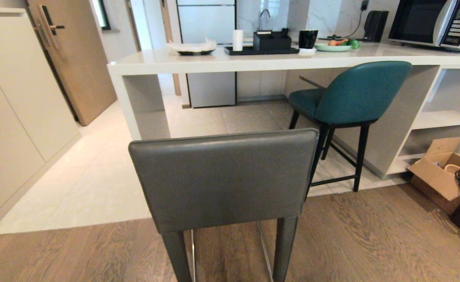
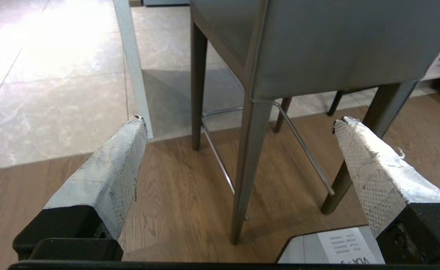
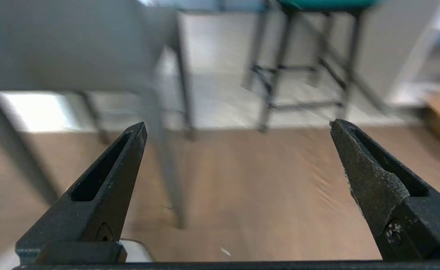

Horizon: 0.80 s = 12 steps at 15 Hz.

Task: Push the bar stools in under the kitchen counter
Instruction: Pull the blue chair out from under the dining table

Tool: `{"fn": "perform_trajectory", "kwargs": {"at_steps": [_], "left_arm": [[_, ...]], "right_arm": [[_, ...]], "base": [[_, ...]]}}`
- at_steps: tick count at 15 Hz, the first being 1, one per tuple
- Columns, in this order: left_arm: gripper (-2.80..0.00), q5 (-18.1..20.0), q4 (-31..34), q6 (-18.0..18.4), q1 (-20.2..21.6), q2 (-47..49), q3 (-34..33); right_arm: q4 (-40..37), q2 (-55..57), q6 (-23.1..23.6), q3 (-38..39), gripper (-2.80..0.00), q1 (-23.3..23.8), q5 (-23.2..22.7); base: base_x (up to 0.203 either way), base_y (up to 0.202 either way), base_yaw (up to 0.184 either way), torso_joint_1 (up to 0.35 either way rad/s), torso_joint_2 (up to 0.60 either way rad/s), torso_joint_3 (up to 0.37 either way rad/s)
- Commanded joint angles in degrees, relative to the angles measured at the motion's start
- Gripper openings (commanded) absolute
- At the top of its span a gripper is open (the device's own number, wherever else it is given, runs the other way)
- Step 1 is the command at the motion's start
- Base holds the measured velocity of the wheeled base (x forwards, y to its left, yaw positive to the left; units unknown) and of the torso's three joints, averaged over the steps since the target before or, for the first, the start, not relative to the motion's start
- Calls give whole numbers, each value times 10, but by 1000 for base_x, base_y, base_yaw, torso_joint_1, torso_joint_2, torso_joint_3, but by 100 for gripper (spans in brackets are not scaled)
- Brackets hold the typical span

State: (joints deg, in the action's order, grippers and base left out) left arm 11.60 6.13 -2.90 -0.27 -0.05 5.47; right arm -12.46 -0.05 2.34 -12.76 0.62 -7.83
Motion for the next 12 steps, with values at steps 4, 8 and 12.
{"fn": "perform_trajectory", "kwargs": {"at_steps": [4,8,12], "left_arm": [[0,-78,2,1,0,0,-11],[0,-142,2,9,0,1,-21],[0,-130,5,46,1,1,-23]], "right_arm": [[115,0,39,102,0,0,83],[171,0,64,125,0,0,98],[169,0,75,125,0,0,94]], "base": [[0,0,0,0,0,0],[0,0,0,0,0,0],[0,0,0,0,0,0]]}}
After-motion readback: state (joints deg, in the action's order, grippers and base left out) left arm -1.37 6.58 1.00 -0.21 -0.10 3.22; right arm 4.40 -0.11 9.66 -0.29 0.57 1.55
